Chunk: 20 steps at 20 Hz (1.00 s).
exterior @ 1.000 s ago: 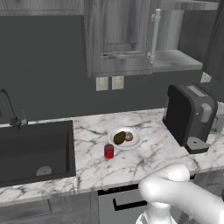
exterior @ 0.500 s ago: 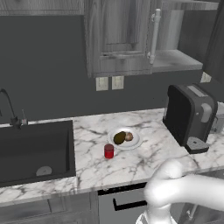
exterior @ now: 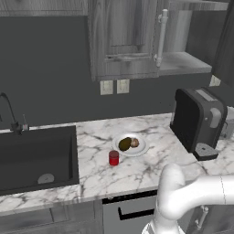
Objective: Pick the avocado and bread from the counter and place them on the plate. Then pick the jam from the cabinet and place it next to the plate. Lastly close the cabinet door.
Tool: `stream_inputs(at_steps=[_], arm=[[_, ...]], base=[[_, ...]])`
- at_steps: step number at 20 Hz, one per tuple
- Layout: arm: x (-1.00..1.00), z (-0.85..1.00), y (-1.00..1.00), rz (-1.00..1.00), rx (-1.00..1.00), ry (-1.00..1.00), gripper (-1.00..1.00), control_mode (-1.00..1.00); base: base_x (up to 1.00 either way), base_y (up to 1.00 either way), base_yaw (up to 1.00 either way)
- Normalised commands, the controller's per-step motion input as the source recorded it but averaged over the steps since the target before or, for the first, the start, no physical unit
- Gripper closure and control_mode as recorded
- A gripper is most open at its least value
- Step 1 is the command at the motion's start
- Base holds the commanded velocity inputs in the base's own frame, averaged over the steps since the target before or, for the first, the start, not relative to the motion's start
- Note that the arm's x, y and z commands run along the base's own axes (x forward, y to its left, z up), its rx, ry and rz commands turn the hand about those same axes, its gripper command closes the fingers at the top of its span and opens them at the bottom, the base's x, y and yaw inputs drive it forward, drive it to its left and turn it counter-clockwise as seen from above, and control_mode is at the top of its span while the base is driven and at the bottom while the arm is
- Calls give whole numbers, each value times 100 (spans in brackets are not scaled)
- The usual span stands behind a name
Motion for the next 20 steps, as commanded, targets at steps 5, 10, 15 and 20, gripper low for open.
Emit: stream_inputs(at_steps=[5, 10, 15, 20], arm=[[22, 0, 3, 16, 0, 16, -100, -100], [-10, 1, 53, 10, 0, 1, -100, -100], [-25, 1, 66, 4, 0, -10, -100, -100], [-3, 6, 81, 0, 0, -23, -100, -100]], base=[[0, 0, 0], [0, 0, 0], [0, 0, 0], [0, 0, 0]])
